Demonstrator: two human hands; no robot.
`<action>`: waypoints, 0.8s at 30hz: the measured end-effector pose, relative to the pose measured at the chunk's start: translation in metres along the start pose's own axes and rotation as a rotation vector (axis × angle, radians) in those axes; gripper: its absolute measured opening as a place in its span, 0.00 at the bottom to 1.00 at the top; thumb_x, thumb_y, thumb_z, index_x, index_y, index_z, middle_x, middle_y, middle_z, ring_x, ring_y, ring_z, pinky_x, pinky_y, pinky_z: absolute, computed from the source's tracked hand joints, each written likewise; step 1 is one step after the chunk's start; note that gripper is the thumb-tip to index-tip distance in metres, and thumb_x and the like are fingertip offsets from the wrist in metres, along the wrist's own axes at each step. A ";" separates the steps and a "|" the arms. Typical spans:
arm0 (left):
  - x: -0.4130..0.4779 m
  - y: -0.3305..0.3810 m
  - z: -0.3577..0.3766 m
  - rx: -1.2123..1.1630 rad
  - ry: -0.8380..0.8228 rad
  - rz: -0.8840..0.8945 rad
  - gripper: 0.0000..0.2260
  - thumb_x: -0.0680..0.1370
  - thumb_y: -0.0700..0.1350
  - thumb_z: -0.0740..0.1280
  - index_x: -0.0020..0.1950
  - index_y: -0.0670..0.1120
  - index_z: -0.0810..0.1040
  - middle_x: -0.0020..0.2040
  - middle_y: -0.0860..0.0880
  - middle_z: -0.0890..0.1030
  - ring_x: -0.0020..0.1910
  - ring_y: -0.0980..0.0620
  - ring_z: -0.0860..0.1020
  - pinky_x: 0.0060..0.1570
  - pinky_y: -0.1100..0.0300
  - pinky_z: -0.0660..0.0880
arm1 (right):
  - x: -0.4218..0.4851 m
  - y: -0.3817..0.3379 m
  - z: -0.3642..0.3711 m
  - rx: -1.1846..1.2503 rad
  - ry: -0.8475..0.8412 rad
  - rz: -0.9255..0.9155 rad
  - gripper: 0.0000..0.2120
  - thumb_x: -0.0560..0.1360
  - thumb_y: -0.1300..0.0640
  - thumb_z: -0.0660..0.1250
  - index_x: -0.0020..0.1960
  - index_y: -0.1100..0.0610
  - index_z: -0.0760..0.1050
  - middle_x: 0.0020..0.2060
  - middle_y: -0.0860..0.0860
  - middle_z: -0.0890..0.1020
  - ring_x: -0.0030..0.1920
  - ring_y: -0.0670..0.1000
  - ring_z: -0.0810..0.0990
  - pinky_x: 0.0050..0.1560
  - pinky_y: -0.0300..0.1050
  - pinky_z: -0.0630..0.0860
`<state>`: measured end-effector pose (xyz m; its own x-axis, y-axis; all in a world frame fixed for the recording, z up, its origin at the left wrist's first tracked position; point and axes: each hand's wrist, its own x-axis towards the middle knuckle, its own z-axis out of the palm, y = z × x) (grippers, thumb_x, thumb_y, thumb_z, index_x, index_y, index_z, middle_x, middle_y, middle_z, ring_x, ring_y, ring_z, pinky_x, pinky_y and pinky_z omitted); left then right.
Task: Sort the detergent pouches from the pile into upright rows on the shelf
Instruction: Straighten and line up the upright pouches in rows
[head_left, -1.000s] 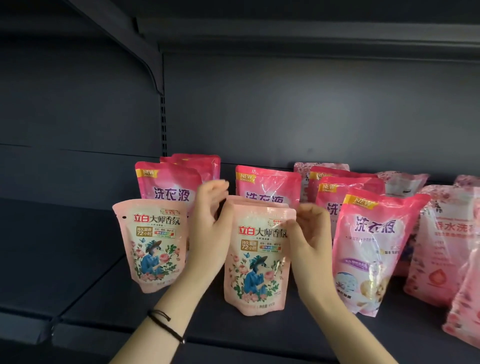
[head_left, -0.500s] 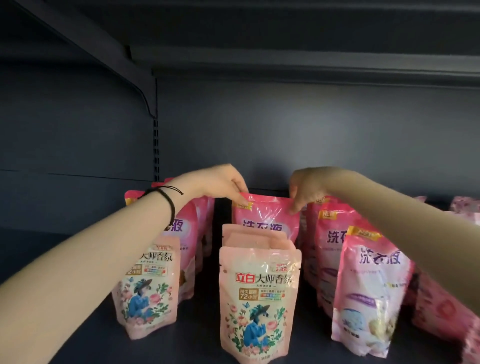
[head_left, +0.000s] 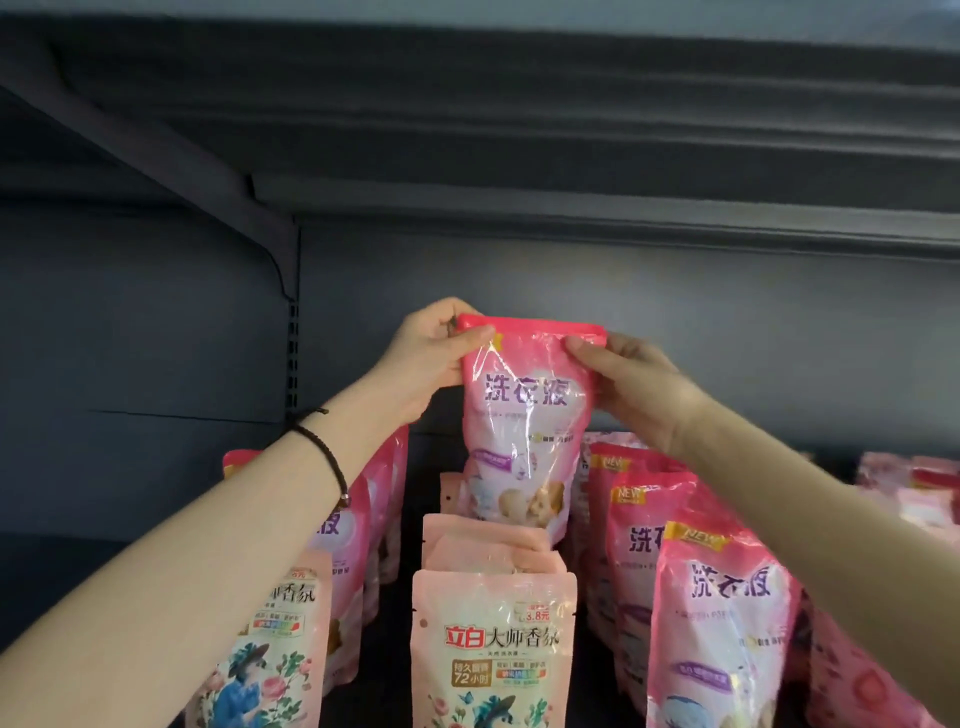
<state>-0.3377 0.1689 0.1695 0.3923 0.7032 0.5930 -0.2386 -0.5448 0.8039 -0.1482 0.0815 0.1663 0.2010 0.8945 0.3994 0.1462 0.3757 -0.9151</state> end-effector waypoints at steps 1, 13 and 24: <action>0.001 0.005 0.005 0.001 0.000 0.025 0.06 0.77 0.36 0.67 0.42 0.44 0.74 0.40 0.47 0.78 0.38 0.52 0.79 0.39 0.58 0.80 | -0.004 0.005 0.004 0.070 0.007 0.024 0.12 0.76 0.56 0.68 0.56 0.63 0.77 0.47 0.58 0.83 0.44 0.55 0.82 0.50 0.52 0.80; -0.016 0.061 0.041 -0.227 0.110 0.152 0.07 0.77 0.40 0.69 0.54 0.44 0.79 0.44 0.49 0.83 0.41 0.55 0.82 0.41 0.59 0.80 | -0.034 -0.056 0.003 0.345 0.101 -0.247 0.02 0.74 0.59 0.71 0.43 0.57 0.78 0.35 0.52 0.86 0.35 0.50 0.85 0.36 0.45 0.81; -0.081 0.058 0.114 -0.289 0.263 0.152 0.08 0.79 0.44 0.67 0.53 0.43 0.81 0.51 0.43 0.84 0.48 0.49 0.82 0.55 0.51 0.79 | -0.095 -0.055 -0.035 0.396 0.109 -0.168 0.03 0.73 0.58 0.71 0.45 0.57 0.78 0.35 0.53 0.86 0.34 0.50 0.85 0.33 0.45 0.81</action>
<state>-0.2823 0.0279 0.1626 0.1020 0.7374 0.6677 -0.5303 -0.5276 0.6637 -0.1417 -0.0328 0.1808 0.3101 0.7903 0.5285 -0.1929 0.5966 -0.7790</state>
